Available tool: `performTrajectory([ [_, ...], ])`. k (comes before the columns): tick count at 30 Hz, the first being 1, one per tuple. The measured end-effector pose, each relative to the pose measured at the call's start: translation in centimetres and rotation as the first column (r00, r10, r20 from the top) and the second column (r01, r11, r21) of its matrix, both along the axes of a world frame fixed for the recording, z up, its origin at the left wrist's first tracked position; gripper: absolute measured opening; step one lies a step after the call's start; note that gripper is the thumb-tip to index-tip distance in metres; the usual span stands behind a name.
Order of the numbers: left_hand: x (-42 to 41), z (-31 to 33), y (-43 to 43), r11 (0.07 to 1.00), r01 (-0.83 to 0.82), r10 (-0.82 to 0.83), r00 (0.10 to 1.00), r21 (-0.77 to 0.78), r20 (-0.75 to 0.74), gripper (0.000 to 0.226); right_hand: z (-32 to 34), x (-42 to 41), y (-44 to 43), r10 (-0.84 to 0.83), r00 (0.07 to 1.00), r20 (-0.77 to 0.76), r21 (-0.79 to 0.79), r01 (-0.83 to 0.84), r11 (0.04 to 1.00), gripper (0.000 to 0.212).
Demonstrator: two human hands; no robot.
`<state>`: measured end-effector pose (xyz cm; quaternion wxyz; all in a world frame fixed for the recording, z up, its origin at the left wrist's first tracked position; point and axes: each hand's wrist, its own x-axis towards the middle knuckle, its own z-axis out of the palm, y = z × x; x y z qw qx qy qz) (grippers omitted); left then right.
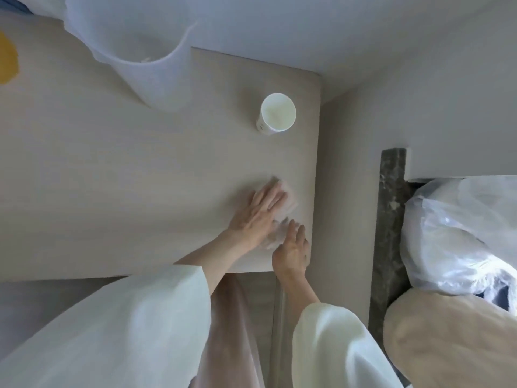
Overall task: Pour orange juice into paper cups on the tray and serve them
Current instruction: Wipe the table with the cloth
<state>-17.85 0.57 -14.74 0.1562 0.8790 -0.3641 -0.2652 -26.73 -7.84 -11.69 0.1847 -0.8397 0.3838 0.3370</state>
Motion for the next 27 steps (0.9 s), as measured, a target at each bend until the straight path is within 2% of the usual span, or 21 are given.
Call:
performTrajectory([
  [2,0.2,-0.9,-0.3,0.997,0.083,-0.082,0.995,0.010,-0.050,0.065,-1.4,-0.2,0.3,0.008,1.000,0.013,0.011,-0.008,1.000,0.077],
  [3,0.0,-1.2,-0.2,0.992,0.118,-0.120,0.991,-0.042,-0.059,0.060,-1.9,-0.3,0.6,0.010,1.000,0.010,0.014,-0.010,1.000,0.077],
  [5,-0.8,-2.0,0.3,0.967,0.215,-0.216,0.976,-0.136,0.007,0.051,-2.6,-0.4,1.4,0.022,1.000,-0.010,-0.004,-0.022,1.000,0.078],
  [6,-1.0,-2.3,0.9,0.958,0.236,-0.229,0.972,-0.165,0.059,0.053,-2.8,-0.5,1.9,0.023,1.000,-0.009,-0.014,-0.023,1.000,0.078],
  [10,0.3,-3.4,7.7,0.955,0.173,-0.119,0.967,-0.239,0.225,0.053,-2.9,-0.3,4.1,0.017,0.996,0.084,-0.037,-0.014,0.999,0.078],
  [11,1.2,-3.7,10.2,0.961,0.138,-0.074,0.963,-0.239,0.259,0.052,-2.8,-0.1,4.4,0.035,0.995,0.093,-0.044,-0.031,0.999,0.077],
  [13,2.5,-4.0,14.6,0.981,-0.078,0.105,0.983,-0.175,0.152,0.055,-2.7,0.3,5.0,0.062,0.995,0.080,-0.030,-0.060,0.998,0.077],
  [15,2.7,-4.0,15.2,0.918,-0.368,0.386,0.914,-0.147,0.127,0.077,-2.6,1.0,5.8,0.074,0.995,0.064,-0.003,-0.074,0.997,0.080],
  [17,1.7,-3.6,12.9,0.856,-0.505,0.517,0.841,-0.110,0.159,0.078,-2.4,1.5,6.9,0.087,0.995,0.042,0.022,-0.088,0.996,0.084],
  [18,0.9,-3.7,11.8,0.863,-0.489,0.504,0.847,-0.122,0.167,0.077,-2.3,1.6,7.6,0.095,0.995,0.020,0.033,-0.095,0.995,0.086],
  [19,0.1,-3.6,10.6,0.912,-0.386,0.402,0.908,-0.137,0.120,0.078,-2.3,1.6,8.2,0.100,0.995,-0.005,0.043,-0.099,0.994,0.088],
  [20,-0.6,-3.4,9.7,0.964,-0.224,0.241,0.964,-0.143,0.115,0.078,-2.2,1.5,8.6,0.101,0.994,-0.031,0.053,-0.099,0.994,0.092],
  [21,-1.2,-3.2,9.3,0.994,0.001,0.013,0.991,-0.108,0.131,0.079,-2.2,1.4,9.0,0.100,0.994,-0.054,0.056,-0.097,0.994,0.096],
  [22,-1.3,-2.9,9.3,0.978,0.200,-0.192,0.974,-0.059,0.123,0.078,-2.2,1.2,9.3,0.096,0.992,-0.076,0.050,-0.092,0.994,0.100],
  [23,-0.8,-2.8,9.9,0.949,0.312,-0.306,0.946,-0.044,0.109,0.073,-2.2,1.0,9.5,0.087,0.992,-0.095,0.036,-0.084,0.996,0.104],
  [25,1.3,-2.7,11.8,0.939,0.322,-0.301,0.940,-0.124,0.160,0.059,-2.1,0.9,9.8,0.090,0.989,-0.120,0.005,-0.090,0.996,0.107],
  [27,4.1,-2.9,15.1,0.963,0.204,-0.158,0.958,-0.179,0.239,0.063,-1.9,1.2,10.2,0.126,0.985,-0.115,-0.014,-0.128,0.992,0.105],
])
